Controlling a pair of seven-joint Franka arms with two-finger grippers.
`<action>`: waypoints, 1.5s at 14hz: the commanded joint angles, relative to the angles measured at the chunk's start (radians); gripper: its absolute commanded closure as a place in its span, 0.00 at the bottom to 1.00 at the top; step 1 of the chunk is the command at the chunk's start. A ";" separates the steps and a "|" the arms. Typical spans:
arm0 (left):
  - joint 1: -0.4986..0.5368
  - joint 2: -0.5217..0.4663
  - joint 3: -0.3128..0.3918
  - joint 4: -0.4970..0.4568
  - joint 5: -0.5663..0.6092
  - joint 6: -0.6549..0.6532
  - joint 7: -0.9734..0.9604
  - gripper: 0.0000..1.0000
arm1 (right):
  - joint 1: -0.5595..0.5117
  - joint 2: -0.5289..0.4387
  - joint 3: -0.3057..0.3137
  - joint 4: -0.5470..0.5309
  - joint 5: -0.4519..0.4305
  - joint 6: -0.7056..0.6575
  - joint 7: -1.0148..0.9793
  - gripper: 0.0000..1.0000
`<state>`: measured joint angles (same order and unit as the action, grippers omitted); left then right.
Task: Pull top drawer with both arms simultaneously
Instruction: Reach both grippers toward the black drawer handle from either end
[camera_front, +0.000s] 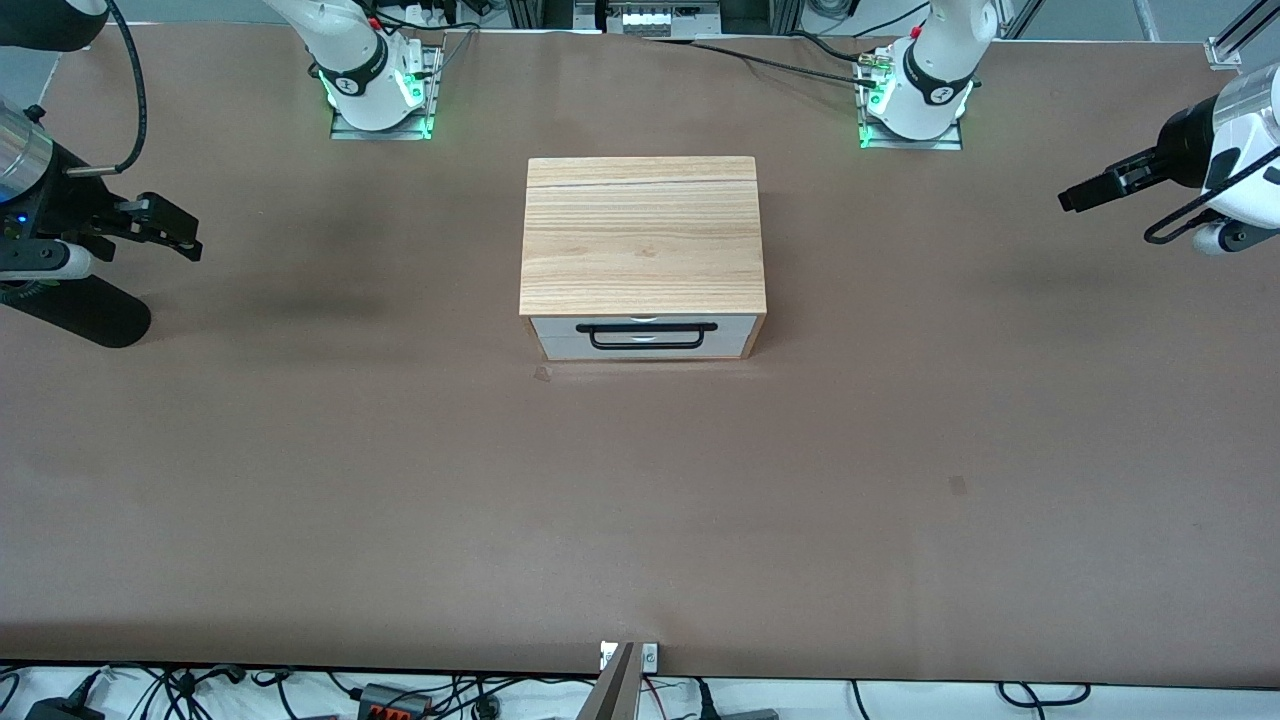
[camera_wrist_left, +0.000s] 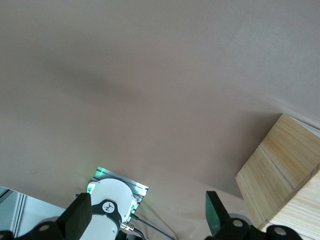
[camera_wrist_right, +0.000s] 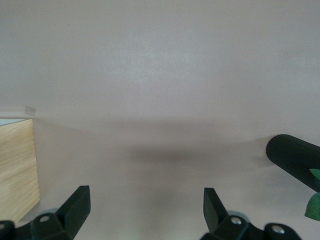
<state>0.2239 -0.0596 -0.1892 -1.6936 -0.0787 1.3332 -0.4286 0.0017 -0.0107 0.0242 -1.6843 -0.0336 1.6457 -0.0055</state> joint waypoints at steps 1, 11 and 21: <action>0.003 -0.006 -0.004 0.003 -0.013 -0.002 -0.010 0.00 | 0.011 0.000 -0.006 0.021 0.009 -0.021 0.002 0.00; -0.006 0.057 -0.041 0.091 -0.013 -0.034 -0.036 0.00 | 0.012 0.002 -0.004 0.023 0.009 -0.021 0.001 0.00; -0.008 0.108 -0.254 0.112 -0.018 -0.026 -0.280 0.00 | 0.093 0.165 0.014 0.023 0.293 -0.018 -0.004 0.00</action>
<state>0.2131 -0.0117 -0.3913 -1.6140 -0.0845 1.3120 -0.6340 0.0976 0.0851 0.0434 -1.6837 0.1289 1.6372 -0.0051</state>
